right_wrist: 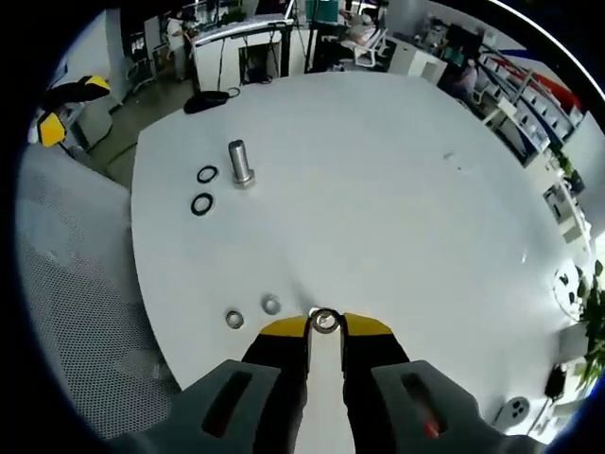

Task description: Place the washer onto the threaded stud by aligning its center hole with the stud, sliding it down to the base, and recovering from edge contact or off-axis alignment until the washer reaches the visible bottom stop.

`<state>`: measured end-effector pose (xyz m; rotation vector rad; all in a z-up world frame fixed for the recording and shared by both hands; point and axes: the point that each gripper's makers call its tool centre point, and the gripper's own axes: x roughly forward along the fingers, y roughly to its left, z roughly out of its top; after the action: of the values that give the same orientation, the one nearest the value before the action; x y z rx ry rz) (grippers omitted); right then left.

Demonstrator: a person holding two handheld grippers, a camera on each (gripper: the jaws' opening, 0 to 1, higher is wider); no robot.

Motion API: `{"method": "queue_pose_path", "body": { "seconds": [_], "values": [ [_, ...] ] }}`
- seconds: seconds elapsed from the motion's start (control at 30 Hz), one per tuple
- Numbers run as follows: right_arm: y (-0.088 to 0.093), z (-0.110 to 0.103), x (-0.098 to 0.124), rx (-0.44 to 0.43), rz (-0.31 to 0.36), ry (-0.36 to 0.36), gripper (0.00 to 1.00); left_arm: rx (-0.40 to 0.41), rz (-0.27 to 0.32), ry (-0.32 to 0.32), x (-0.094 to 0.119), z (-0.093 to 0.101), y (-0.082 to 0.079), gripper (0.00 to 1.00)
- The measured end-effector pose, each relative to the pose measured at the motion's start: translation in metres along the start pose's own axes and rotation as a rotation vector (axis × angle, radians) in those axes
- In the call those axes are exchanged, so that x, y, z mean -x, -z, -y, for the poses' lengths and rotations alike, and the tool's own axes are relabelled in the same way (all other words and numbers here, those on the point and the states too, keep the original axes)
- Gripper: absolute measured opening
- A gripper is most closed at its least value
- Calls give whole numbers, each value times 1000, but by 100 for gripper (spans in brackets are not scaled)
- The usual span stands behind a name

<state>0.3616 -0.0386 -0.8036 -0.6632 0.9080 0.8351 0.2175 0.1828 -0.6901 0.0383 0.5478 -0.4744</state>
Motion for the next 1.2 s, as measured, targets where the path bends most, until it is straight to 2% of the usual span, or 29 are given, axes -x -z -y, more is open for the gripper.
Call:
{"method": "queue_pose_path", "body": {
  "seconds": [0.17, 0.33, 1.2],
  "values": [
    [0, 0, -6, 12, -17, -8, 14, 10, 5, -4, 0, -2, -1, 43],
    [7, 1, -11, 14, -59, -11, 14, 7, 8, -5, 0, -2, -1, 43],
    [3, 2, -16, 9, -75, -28, 14, 9, 9, -13, 0, -5, -2, 43]
  ]
}}
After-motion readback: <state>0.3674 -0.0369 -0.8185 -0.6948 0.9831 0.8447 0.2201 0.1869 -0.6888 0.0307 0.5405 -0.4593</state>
